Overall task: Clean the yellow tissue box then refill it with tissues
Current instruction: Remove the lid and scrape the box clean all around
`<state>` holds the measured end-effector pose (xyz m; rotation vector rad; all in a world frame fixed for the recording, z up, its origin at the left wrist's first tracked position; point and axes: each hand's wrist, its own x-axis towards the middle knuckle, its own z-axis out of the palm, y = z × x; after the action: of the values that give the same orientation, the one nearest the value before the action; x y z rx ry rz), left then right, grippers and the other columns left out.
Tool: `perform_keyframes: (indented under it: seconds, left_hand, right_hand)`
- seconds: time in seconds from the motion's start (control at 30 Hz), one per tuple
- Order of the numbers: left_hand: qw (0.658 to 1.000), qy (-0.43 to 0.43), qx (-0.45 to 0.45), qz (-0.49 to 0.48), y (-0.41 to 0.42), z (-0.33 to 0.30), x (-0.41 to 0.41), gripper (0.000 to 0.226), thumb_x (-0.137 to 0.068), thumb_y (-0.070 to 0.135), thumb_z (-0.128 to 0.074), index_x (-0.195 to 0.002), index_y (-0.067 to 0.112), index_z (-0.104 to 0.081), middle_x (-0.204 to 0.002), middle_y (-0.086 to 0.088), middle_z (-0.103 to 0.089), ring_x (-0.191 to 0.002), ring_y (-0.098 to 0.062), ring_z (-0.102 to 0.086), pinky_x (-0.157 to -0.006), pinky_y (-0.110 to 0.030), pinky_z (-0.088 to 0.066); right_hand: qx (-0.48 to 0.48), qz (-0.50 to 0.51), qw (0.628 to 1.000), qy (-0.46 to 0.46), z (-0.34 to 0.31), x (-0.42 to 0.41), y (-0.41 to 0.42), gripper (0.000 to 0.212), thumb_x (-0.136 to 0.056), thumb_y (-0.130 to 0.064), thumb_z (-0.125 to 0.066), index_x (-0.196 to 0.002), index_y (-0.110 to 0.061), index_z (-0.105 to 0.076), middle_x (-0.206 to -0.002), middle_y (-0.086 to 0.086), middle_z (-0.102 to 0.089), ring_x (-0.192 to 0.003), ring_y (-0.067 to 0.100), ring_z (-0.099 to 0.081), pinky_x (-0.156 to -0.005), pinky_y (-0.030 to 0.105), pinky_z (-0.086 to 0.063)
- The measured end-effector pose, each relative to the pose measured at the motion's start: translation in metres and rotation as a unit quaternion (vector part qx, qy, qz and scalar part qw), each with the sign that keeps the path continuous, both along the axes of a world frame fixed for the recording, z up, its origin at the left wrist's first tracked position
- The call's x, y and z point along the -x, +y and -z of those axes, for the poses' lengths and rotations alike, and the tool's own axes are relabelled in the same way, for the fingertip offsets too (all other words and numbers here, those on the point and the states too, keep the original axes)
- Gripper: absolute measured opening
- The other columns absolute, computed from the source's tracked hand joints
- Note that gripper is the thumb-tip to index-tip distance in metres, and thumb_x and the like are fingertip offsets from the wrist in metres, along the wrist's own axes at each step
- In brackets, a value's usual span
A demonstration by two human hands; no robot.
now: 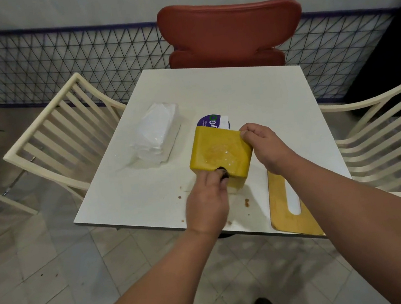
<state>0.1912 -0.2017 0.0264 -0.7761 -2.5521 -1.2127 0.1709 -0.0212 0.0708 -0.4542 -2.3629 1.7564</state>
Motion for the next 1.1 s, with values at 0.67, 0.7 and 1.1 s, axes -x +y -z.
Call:
perform_keyframes:
  seconds: [0.67, 0.7, 1.1]
  left_hand:
    - [0.999, 0.003, 0.035, -0.042, -0.027, -0.014, 0.009, 0.021, -0.09, 0.02, -0.06, -0.107, 0.02, -0.071, -0.086, 0.001, -0.052, -0.065, -0.022, -0.057, -0.058, -0.034, -0.052]
    - [0.997, -0.009, 0.031, -0.065, -0.034, -0.017, 0.014, 0.02, -0.091, 0.019, -0.06, -0.108, 0.019, -0.071, -0.086, 0.003, -0.05, -0.068, -0.019, -0.056, -0.062, -0.033, -0.05]
    - [0.989, -0.052, 0.119, -0.076, -0.032, -0.041, 0.04, 0.023, -0.096, 0.028, -0.05, -0.106, 0.017, -0.068, -0.091, -0.001, -0.051, -0.078, -0.022, -0.055, -0.07, -0.032, -0.046]
  right_hand:
    - [-0.009, -0.011, 1.0, 0.003, 0.002, -0.006, -0.002, 0.023, -0.097, -0.012, -0.044, -0.076, -0.013, -0.054, -0.075, 0.006, -0.043, -0.07, 0.016, -0.038, -0.061, 0.029, -0.03]
    - [-0.011, -0.012, 1.0, 0.002, 0.002, -0.006, -0.002, 0.023, -0.097, -0.013, -0.044, -0.077, -0.013, -0.054, -0.075, 0.005, -0.044, -0.071, 0.016, -0.038, -0.061, 0.029, -0.031]
    - [0.003, -0.009, 1.0, 0.006, 0.002, -0.011, -0.007, 0.026, -0.097, -0.01, -0.043, -0.072, -0.015, -0.052, -0.066, -0.007, -0.044, -0.066, 0.012, -0.038, -0.06, 0.028, -0.031]
